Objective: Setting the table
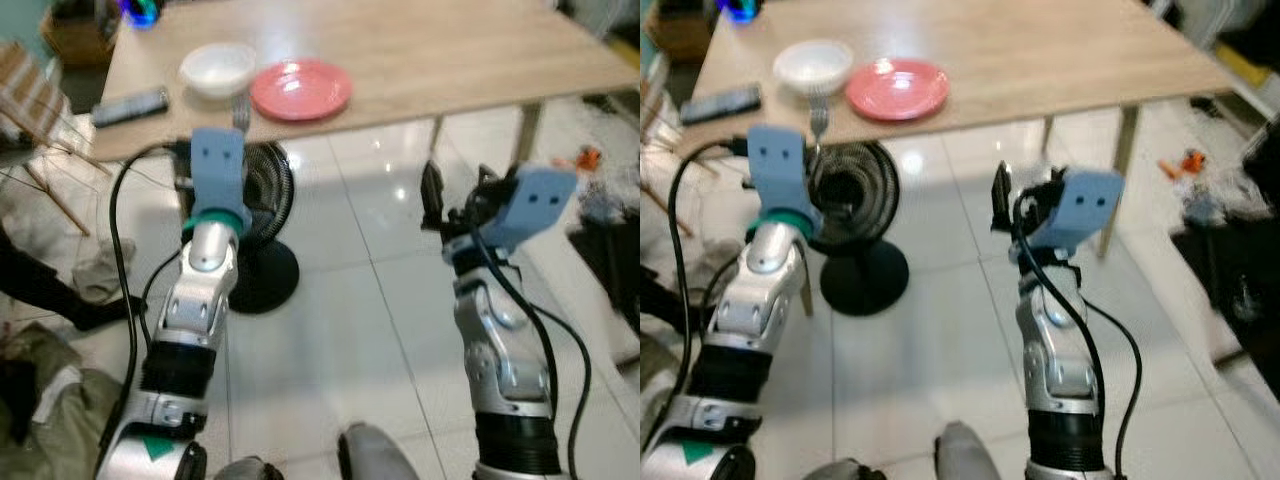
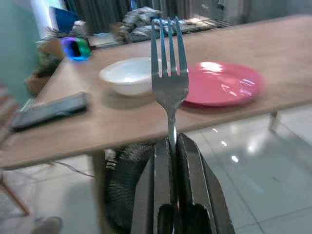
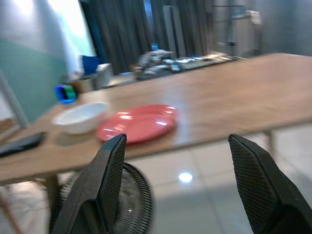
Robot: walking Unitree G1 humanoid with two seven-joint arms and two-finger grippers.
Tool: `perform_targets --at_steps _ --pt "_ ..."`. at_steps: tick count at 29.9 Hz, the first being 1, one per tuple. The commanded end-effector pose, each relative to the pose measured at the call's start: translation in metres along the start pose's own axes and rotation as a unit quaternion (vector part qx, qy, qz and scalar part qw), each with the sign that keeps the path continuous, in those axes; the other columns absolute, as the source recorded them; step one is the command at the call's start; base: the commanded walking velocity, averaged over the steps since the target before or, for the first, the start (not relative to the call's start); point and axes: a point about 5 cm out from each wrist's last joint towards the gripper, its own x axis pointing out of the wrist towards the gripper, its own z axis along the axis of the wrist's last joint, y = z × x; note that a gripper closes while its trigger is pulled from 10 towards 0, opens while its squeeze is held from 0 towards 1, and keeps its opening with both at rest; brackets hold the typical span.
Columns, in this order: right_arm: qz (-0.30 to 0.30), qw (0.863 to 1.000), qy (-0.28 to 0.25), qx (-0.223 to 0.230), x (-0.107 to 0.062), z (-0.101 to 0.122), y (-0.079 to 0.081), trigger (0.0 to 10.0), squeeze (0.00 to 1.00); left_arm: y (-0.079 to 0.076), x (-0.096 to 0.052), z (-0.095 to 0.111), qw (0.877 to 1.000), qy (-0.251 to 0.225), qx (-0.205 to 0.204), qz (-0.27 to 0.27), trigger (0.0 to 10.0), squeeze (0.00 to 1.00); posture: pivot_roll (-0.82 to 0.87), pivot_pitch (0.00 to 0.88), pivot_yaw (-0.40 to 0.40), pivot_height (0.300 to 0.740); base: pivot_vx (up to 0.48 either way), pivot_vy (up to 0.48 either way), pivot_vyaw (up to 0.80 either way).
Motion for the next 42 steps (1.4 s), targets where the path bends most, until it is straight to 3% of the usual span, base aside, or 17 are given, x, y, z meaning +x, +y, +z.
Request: perform_targets --at_steps 1,11,20,29,32,34,35,38,42 --pt "0.002 1.0 0.005 0.007 -0.002 -0.003 0.003 10.0 0.0 0.006 -0.001 -0.003 1.0 0.006 0.006 0.009 10.0 0.0 -0.1 0.0 0.095 0.74 0.465 0.0 0.0" --pt "-0.027 1.0 0.015 0.005 -0.002 -0.007 -0.004 10.0 0.0 0.007 0.0 -0.003 1.0 0.008 0.004 0.008 10.0 0.0 -0.1 0.006 0.094 0.74 0.465 0.0 0.0" --pt "-0.045 0.999 0.017 0.003 -0.002 -0.007 -0.01 10.0 0.0 0.006 -0.001 -0.004 1.0 0.009 0.004 0.006 10.0 0.0 -0.1 0.009 0.096 0.74 0.465 0.0 -0.68" --pt "-0.058 0.998 0.013 -0.021 -0.001 -0.006 -0.012 10.0 0.0 0.006 0.0 -0.004 1.0 0.01 0.004 0.003 10.0 0.0 -0.1 0.007 0.099 0.74 0.465 0.0 0.0" --pt "-0.074 0.995 0.005 -0.065 0.0 -0.004 -0.016 10.0 0.0 0.005 0.0 -0.003 1.0 0.009 0.0 -0.003 10.0 0.0 -0.1 0.008 0.1 0.74 0.434 0.0 0.0" --pt "-0.074 0.995 0.005 -0.065 0.0 -0.004 -0.016 10.0 0.0 0.005 0.0 -0.003 1.0 0.009 0.0 -0.003 10.0 0.0 -0.1 0.008 0.1 0.74 0.371 0.0 0.0" --pt "-0.089 0.991 -0.002 -0.103 0.001 -0.001 -0.02 10.0 0.0 0.002 -0.001 -0.002 1.0 0.004 -0.008 -0.02 10.0 0.0 -0.1 0.008 0.099 0.74 0.0 0.0 0.0" --pt "-0.102 0.986 -0.012 -0.132 0.002 0.002 -0.025 10.0 0.0 -0.002 -0.002 0.0 0.999 0.002 -0.018 -0.044 10.0 0.0 -0.1 0.008 0.098 0.74 0.0 0.0 0.0" --pt "-0.143 0.97 -0.046 -0.193 0.004 0.014 -0.037 10.0 0.0 -0.021 -0.007 0.008 0.985 0.012 -0.106 -0.139 10.0 0.0 -0.1 0.007 0.096 0.74 0.0 0.0 0.0"
